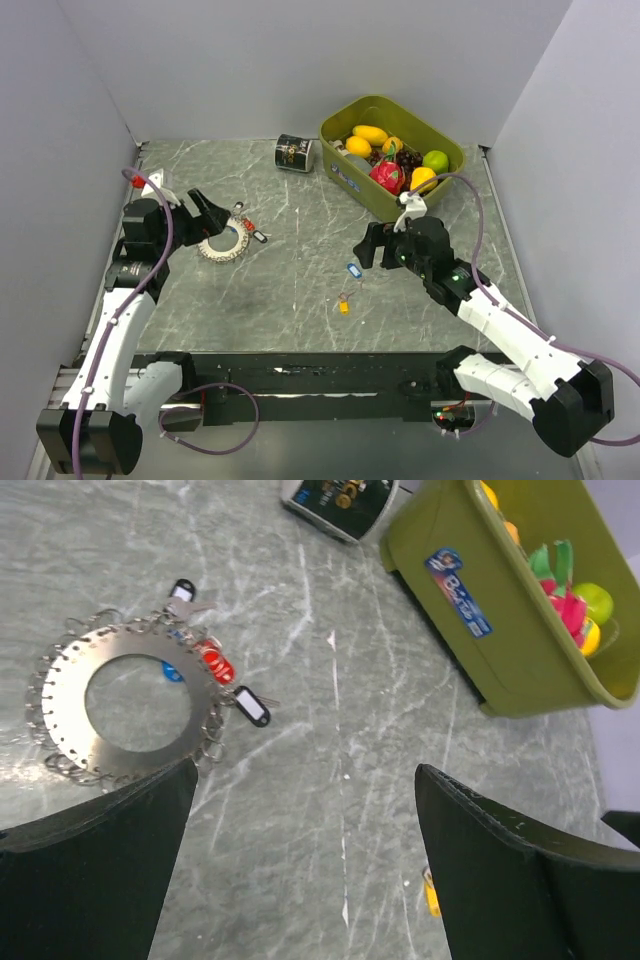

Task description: Put the keys on the keyring

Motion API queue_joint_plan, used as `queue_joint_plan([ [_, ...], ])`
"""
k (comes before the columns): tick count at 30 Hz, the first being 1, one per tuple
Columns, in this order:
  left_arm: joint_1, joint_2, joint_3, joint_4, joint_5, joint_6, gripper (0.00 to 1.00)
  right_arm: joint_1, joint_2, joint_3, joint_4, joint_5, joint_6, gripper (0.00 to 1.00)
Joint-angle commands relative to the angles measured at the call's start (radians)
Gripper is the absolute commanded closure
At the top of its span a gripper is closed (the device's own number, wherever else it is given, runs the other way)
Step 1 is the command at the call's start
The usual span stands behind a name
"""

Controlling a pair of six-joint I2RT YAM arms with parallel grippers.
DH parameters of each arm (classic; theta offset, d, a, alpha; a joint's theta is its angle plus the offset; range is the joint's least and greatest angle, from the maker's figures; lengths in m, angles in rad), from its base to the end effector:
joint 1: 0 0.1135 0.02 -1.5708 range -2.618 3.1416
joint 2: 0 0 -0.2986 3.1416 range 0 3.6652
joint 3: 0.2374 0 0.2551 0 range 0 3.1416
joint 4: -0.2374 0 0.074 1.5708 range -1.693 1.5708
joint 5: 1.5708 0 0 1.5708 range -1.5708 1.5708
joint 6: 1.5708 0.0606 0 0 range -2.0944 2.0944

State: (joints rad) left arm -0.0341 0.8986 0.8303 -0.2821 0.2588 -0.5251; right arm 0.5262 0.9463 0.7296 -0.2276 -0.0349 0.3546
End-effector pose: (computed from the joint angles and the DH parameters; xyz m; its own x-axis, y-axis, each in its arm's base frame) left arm 0.2094 -0.0227 0.3446 -0.4338 -0.4701 -0.7687 0.0644 0.8348 -0.5468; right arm 0.1909 0.1133 0.3032 -0.5323 0.0921 -0.8415 -0.3672 0.8706 0.3276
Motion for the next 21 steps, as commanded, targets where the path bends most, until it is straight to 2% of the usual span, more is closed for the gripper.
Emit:
queue_joint_plan([
  [1, -0.001, 0.026, 0.006, -0.011, -0.095, -0.001, 0.04, 0.021, 0.017, 0.059, 0.025, 0.006, -0.011, 0.00],
  [6, -0.001, 0.153, 0.049, -0.080, -0.148, 0.007, 0.04, 0.031, 0.040, 0.065, 0.030, -0.010, -0.005, 0.00],
  [13, -0.003, 0.492, 0.185, -0.166, -0.139, 0.014, 0.02, 0.043, 0.049, 0.059, 0.025, -0.025, 0.000, 0.00],
  [18, -0.012, 0.643, 0.283, -0.180, -0.130, -0.006, 0.04, 0.046, 0.051, 0.039, 0.033, -0.034, 0.012, 0.00],
  [21, -0.041, 0.745, 0.344, -0.181, -0.177, -0.021, 0.03, 0.049, 0.051, 0.028, 0.034, -0.042, 0.021, 0.00],
])
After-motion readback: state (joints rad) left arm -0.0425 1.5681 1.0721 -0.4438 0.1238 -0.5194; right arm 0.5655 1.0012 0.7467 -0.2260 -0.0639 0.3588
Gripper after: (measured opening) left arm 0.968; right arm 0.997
